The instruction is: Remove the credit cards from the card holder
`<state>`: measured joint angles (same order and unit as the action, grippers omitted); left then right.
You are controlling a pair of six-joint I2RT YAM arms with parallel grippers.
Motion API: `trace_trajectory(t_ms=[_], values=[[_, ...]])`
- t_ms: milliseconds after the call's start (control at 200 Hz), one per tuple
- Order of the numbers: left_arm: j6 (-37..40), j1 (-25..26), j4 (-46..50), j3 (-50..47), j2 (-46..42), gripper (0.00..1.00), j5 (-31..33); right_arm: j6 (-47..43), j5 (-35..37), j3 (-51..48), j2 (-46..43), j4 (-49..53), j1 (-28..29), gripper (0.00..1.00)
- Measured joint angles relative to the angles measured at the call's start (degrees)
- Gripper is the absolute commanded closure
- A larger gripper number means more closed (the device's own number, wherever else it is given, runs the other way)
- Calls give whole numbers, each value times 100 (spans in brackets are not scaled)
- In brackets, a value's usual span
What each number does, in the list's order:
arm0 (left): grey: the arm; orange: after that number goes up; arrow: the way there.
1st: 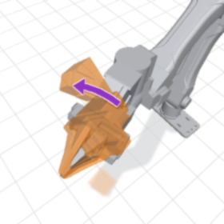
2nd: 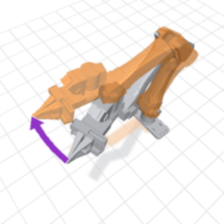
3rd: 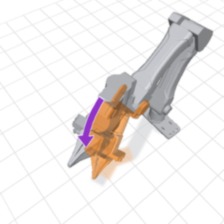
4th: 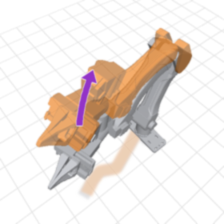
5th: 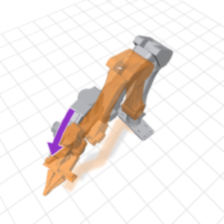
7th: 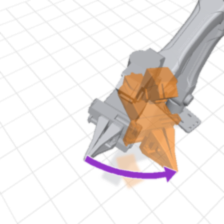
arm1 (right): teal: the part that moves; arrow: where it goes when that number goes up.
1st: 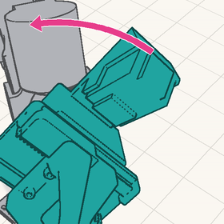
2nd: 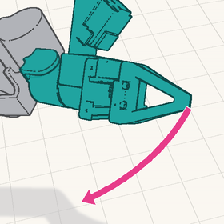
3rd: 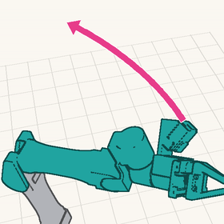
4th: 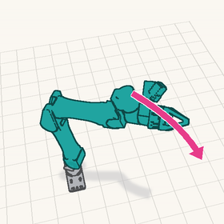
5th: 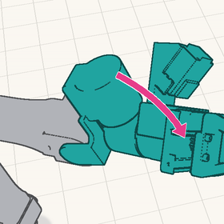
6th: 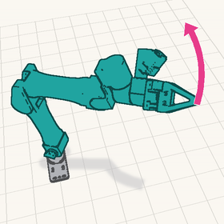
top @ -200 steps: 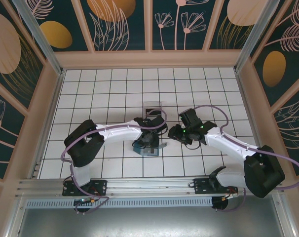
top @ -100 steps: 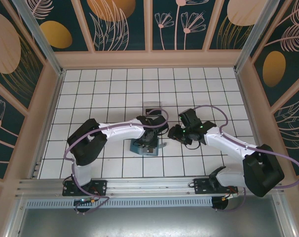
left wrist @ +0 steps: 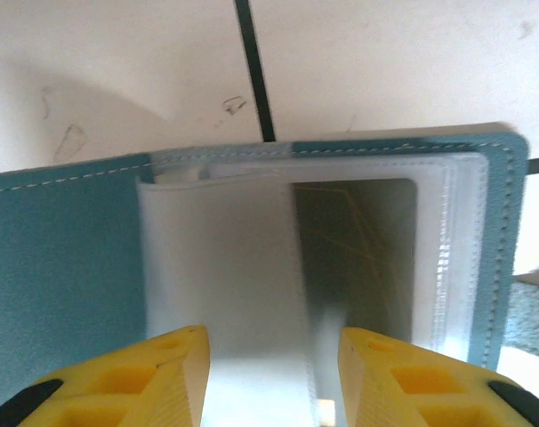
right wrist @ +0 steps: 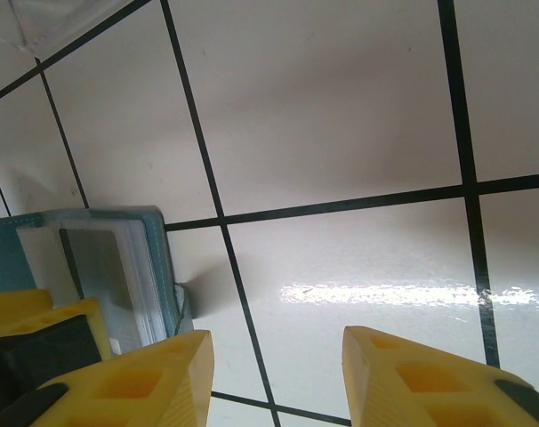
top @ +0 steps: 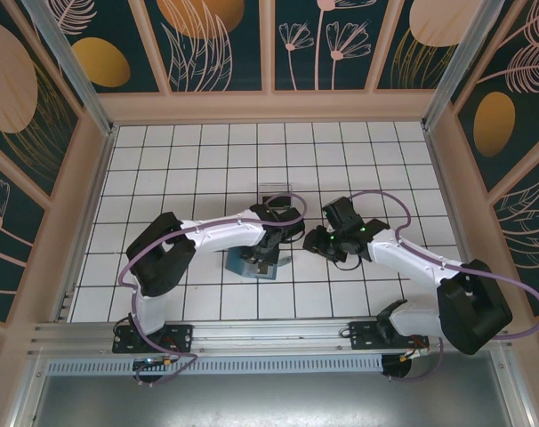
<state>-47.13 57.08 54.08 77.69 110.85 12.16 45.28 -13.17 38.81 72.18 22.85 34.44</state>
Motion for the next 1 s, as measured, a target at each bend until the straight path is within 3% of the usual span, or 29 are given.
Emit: trace_trajectory(t_ms=[500, 1001], values=[[105, 0, 481, 24, 11, 55, 424, 0, -42, 2, 9, -17, 31, 56], [210, -35, 442, -393, -348, 54, 702, -44, -44, 557, 1117, -85, 850, 55]])
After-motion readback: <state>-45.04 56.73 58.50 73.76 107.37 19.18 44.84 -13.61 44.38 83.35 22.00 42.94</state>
